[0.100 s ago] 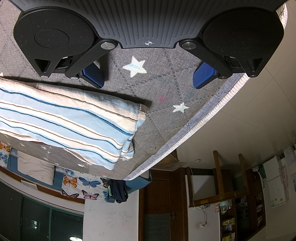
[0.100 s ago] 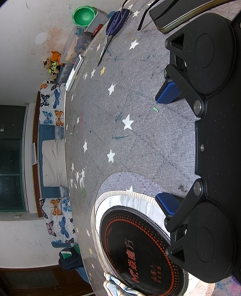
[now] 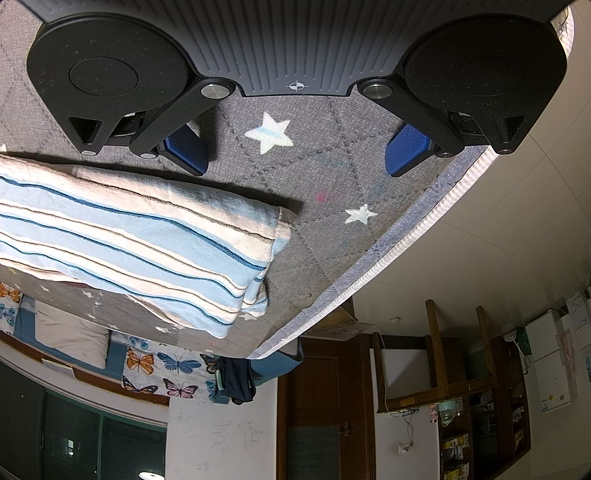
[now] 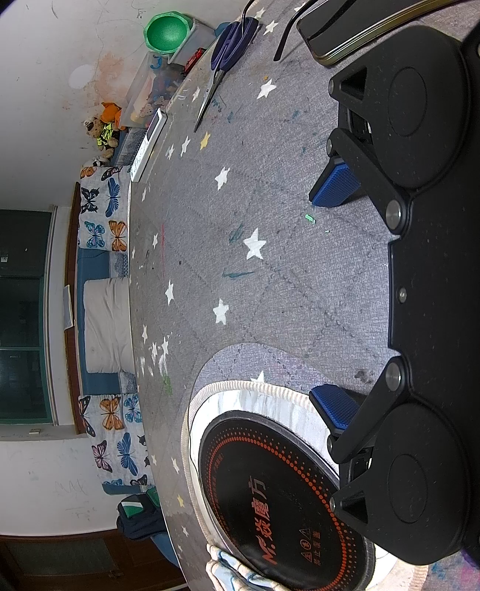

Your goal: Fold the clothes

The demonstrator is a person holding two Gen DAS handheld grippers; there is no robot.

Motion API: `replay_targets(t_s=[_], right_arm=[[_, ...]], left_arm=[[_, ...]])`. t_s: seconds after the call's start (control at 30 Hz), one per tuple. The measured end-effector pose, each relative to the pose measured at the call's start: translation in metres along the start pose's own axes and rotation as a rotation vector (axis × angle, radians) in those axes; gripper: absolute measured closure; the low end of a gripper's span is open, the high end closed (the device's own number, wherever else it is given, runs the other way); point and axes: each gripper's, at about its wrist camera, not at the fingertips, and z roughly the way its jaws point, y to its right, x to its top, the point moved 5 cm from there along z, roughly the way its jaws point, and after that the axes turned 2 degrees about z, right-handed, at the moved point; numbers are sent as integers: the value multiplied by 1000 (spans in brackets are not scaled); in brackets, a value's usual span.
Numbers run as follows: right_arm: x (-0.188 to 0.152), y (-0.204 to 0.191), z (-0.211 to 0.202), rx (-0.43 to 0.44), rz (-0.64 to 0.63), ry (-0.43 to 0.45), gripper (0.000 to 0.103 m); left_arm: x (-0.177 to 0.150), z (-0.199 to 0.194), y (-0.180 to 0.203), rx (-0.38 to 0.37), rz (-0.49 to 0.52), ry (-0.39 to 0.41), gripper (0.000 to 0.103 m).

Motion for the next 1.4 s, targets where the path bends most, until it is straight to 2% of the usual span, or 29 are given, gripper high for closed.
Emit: replay_targets(t_s=[0.5, 0.97, 1.1, 1.4], right_arm=[[1, -2, 1, -3, -4, -1, 0], [1, 11, -1, 3, 4, -1, 0], [1, -1, 2, -2, -3, -2, 0], [1, 0, 1, -3, -4, -2, 0]], left_arm=[[0, 0, 0, 1, 1, 0, 0], [0, 0, 0, 1, 1, 0, 0], [0, 0, 0, 1, 1, 0, 0], [0, 0, 0, 1, 2, 0, 0]])
